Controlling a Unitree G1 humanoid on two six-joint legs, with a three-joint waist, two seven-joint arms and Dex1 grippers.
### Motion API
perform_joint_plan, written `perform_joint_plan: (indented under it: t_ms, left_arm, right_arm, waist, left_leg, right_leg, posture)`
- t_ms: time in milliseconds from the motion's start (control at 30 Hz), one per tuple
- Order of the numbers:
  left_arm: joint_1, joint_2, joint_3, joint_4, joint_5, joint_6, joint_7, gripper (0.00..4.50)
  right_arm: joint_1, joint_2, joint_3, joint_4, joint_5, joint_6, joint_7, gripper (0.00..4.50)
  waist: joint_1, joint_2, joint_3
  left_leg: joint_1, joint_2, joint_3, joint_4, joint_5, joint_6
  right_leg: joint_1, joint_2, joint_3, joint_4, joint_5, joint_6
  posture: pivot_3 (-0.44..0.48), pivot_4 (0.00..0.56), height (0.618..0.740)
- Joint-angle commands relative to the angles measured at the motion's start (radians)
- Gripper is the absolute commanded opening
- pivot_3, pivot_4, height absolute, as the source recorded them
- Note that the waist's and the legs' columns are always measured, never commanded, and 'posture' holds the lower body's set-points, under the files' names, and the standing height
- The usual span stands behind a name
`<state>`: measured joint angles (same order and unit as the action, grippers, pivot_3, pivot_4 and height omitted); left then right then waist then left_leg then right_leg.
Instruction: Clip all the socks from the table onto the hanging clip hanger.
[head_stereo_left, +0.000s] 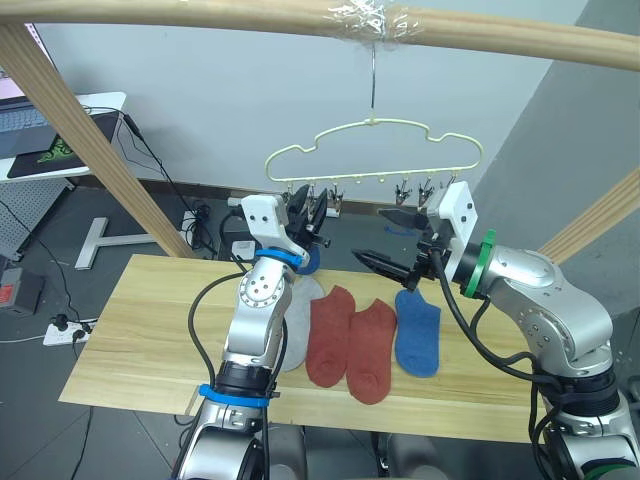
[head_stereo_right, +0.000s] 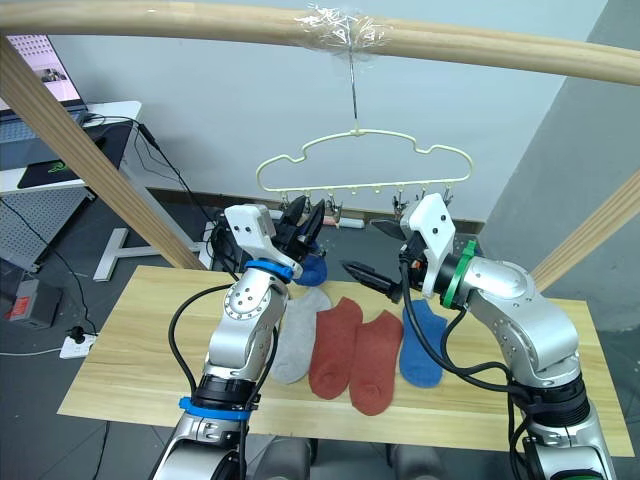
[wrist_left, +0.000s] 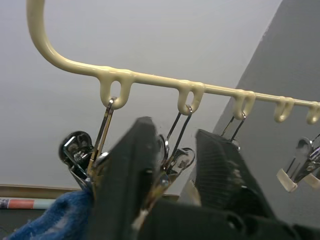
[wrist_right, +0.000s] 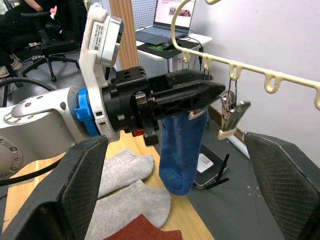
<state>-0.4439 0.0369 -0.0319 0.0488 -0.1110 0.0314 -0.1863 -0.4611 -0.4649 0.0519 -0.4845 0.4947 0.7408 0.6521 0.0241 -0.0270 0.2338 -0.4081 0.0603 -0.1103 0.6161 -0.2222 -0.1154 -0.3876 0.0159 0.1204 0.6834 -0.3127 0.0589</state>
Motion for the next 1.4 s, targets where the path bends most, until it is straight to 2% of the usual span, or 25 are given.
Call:
perform_joint_plan:
  t_ms: [33, 533, 1233, 1333, 1400]
  left_arm:
    - [-0.009, -0.002, -0.004, -0.043, -0.002, -0.010, -0.005, 2.28]
    - [-0.015, 0.003, -0.010, -0.001, 0.055, -0.037, 0.013, 2.28]
    - [-0.019, 0.012, -0.025, 0.009, 0.081, -0.048, 0.009, 2.28]
    - [-0.019, 0.015, -0.023, 0.008, 0.083, -0.055, 0.009, 1.72]
    - [-0.019, 0.017, -0.020, 0.011, 0.081, -0.057, 0.009, 1.09]
  right_arm:
    - [-0.004, -0.010, -0.026, -0.018, 0.016, -0.023, 0.002, 4.50]
    - [0.000, -0.015, -0.024, -0.016, 0.014, -0.031, -0.001, 4.50]
    - [0.001, -0.015, -0.020, -0.019, 0.013, -0.031, -0.001, 4.50]
    - [0.002, -0.016, -0.020, -0.019, 0.014, -0.030, 0.000, 4.50]
    - [0.001, -0.015, -0.020, -0.018, 0.016, -0.029, 0.000, 4.50]
  waist:
    - [0.000, 0.000, 0.000]
    - [-0.001, 0.000, 0.000]
    - [-0.001, 0.000, 0.000]
    - [-0.002, 0.000, 0.000]
    - [-0.001, 0.000, 0.000]
  left_leg:
    - [0.000, 0.000, 0.000, 0.000, 0.000, 0.000]
    - [-0.001, 0.000, 0.000, 0.012, 0.000, 0.001]
    - [-0.001, 0.000, 0.000, 0.012, 0.001, 0.001]
    - [-0.001, 0.000, 0.000, 0.012, 0.001, 0.001]
    - [-0.001, 0.000, 0.000, 0.012, 0.001, 0.001]
  right_leg:
    - [0.000, 0.000, 0.000, 0.000, 0.000, 0.000]
    - [0.001, 0.000, -0.001, 0.010, 0.000, 0.001]
    - [0.000, 0.000, -0.001, 0.011, 0.000, 0.001]
    - [0.000, 0.000, -0.001, 0.011, 0.000, 0.001]
    - [0.000, 0.000, -0.001, 0.011, 0.000, 0.001]
  posture:
    - [0.086, 0.182, 0.740]
    - [0.083, 0.182, 0.740]
    - [0.080, 0.184, 0.740]
    - [0.082, 0.186, 0.740]
    - [0.082, 0.186, 0.740]
